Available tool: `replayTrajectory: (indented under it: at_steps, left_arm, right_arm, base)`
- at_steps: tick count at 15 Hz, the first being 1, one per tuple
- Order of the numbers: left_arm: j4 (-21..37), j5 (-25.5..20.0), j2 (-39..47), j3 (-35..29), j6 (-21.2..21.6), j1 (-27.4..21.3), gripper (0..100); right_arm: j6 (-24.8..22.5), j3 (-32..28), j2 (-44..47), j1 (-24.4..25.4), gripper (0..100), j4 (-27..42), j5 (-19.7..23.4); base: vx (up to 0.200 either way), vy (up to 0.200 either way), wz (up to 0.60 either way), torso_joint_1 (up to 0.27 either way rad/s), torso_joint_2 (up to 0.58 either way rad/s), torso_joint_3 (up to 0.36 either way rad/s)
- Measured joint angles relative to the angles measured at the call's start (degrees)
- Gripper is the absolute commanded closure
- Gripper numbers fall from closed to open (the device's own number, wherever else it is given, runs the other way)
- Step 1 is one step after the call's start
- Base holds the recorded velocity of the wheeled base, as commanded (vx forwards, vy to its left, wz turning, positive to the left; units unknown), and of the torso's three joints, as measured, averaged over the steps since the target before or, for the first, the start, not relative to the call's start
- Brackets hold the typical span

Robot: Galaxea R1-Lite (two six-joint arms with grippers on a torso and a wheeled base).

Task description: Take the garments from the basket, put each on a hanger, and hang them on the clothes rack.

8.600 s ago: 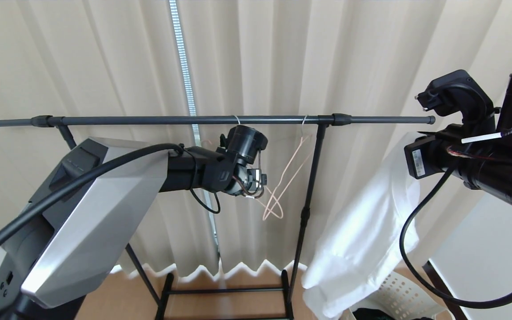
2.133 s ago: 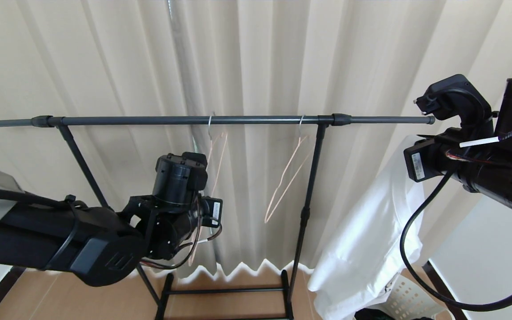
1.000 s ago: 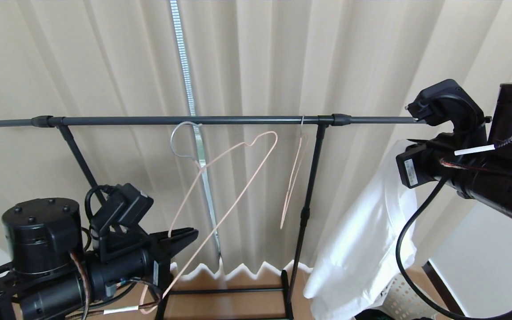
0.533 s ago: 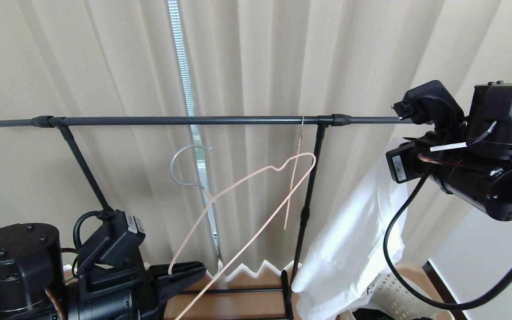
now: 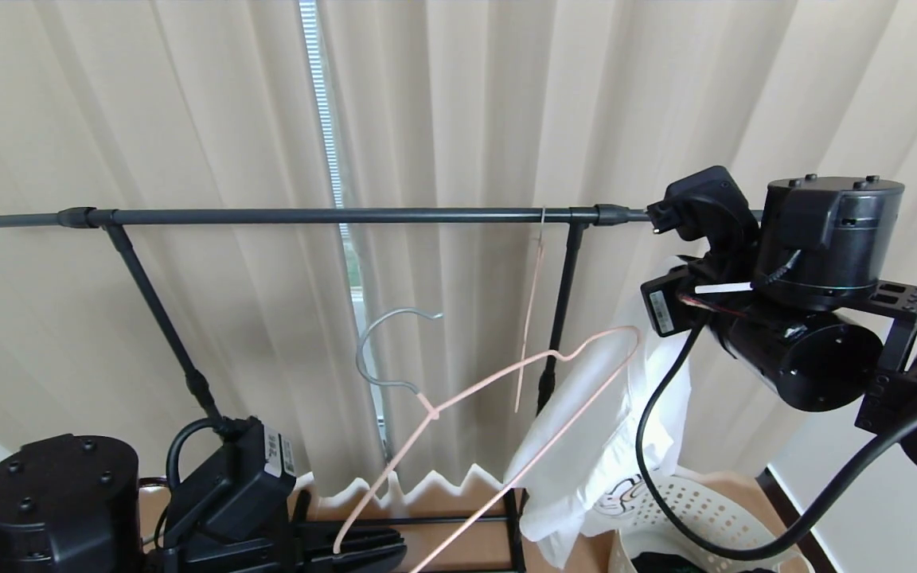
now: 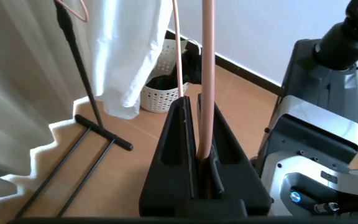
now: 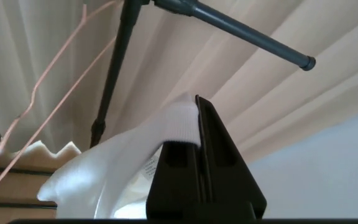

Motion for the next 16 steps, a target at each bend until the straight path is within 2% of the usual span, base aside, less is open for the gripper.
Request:
replayTrajectory:
  at_steps: [9,13,16]
  left_arm:
    - [-0.2,0.8,3.4,-2.5,-3.8,-2.0,100]
    - [-0.4,5.3,4.2,-3.6,-4.0,-1.9,100]
    - [-1.0,5.6,5.2,-3.9,-4.0,-2.0,100]
  right_arm:
    - [0.0,1.9,0.0,3.3,100,0.0,-0.1]
    - [-0.1,2.6,-0.1,3.5,100,0.1,-0.2]
    - [-0.1,3.3,-0.4,5.0,100,0.3,-0.2]
  base:
    - [0.000,0.000,0.00,0.000,0.00,0.000]
    - [0.000,0.000,0.00,0.000,0.00,0.000]
    - [0.000,0.000,0.00,0.000,0.00,0.000]
